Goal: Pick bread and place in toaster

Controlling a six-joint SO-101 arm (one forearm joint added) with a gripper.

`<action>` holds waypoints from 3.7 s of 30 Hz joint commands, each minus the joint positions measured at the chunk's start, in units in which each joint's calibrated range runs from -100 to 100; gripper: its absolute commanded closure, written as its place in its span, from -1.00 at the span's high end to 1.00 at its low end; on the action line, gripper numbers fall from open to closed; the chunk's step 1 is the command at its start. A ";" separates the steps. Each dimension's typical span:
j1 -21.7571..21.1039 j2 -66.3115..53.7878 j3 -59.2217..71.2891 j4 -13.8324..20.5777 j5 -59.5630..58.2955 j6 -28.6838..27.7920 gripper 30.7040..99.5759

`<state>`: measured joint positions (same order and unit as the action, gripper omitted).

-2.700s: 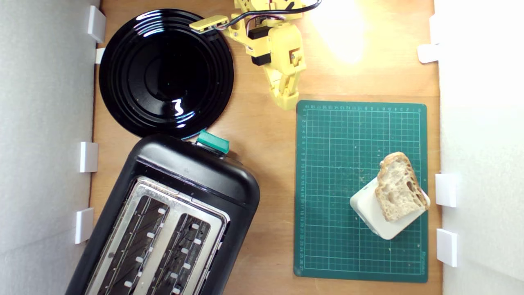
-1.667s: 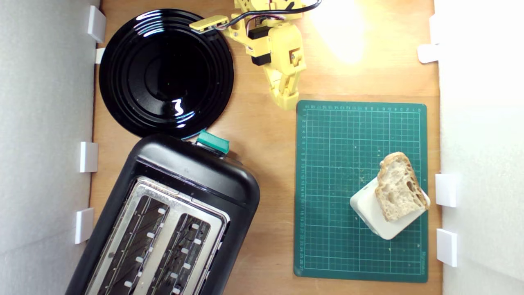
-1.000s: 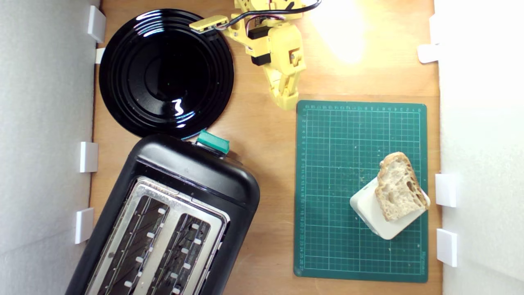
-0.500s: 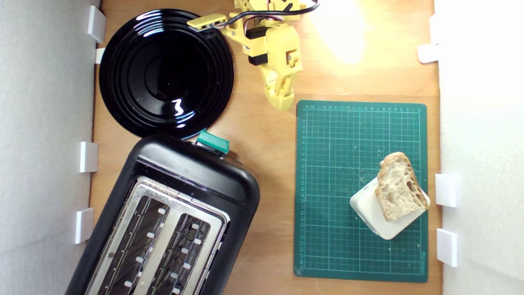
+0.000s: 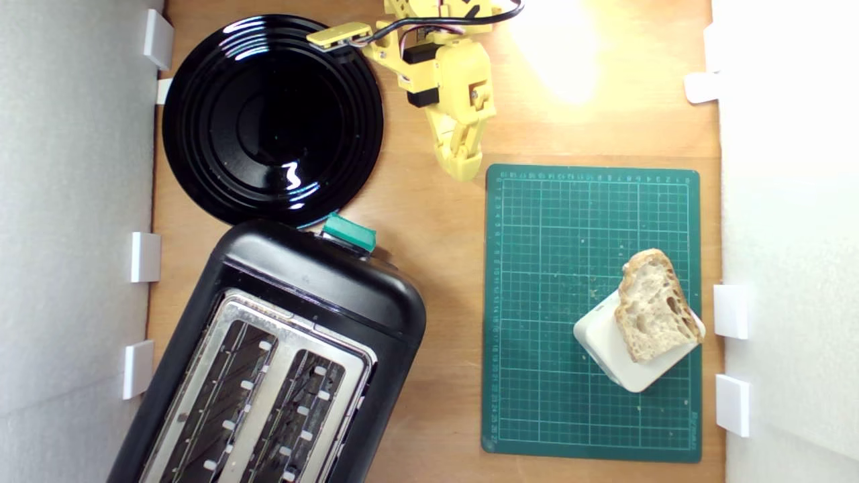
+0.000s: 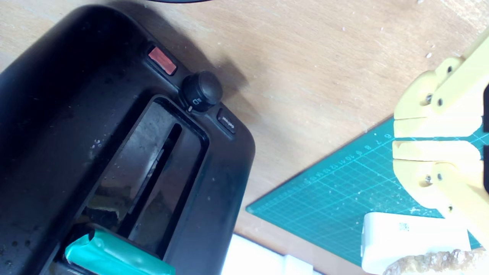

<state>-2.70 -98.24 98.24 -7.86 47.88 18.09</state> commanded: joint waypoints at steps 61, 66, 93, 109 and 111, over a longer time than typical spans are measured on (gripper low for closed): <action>-30.58 78.52 -13.95 -4.19 -80.22 -4.09 0.40; -30.90 83.51 -14.04 -4.01 -90.37 -4.14 0.40; -34.29 98.98 -14.58 3.51 -105.82 -14.19 0.40; -33.80 113.29 -19.85 8.95 -119.38 -14.40 0.41; -33.72 114.79 -20.94 8.95 -119.81 -14.40 0.41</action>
<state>-36.48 15.75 80.21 1.02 -69.58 3.96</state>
